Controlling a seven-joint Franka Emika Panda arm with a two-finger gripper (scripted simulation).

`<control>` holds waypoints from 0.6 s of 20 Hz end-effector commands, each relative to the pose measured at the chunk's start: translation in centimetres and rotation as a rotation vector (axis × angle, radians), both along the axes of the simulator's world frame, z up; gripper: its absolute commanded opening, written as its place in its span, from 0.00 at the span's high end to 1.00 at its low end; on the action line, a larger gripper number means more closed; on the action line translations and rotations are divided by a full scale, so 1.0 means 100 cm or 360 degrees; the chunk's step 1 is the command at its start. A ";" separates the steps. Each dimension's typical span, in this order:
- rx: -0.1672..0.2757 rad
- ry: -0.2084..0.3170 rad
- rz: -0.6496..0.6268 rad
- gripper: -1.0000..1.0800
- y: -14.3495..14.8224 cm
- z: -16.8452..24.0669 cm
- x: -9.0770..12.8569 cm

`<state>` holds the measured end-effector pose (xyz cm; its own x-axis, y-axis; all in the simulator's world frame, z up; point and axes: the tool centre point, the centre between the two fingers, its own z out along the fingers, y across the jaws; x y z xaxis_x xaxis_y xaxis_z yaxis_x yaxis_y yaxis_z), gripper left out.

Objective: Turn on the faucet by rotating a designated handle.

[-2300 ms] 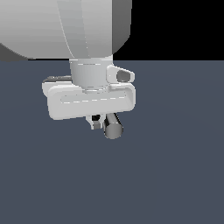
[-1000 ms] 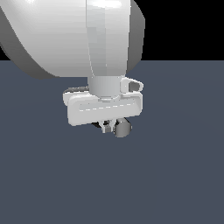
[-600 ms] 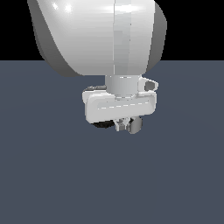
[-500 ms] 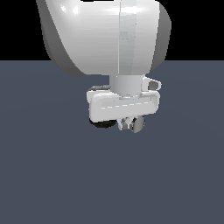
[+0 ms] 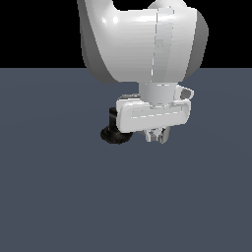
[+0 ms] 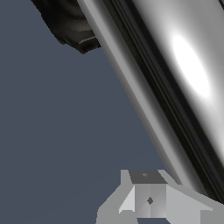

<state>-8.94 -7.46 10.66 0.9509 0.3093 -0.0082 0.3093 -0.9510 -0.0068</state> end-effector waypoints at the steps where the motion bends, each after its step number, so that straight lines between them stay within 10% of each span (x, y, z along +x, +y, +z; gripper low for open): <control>1: -0.0006 -0.0015 -0.0020 1.00 -0.018 0.002 0.008; 12: 0.0001 -0.0004 0.0013 1.00 -0.029 0.000 0.027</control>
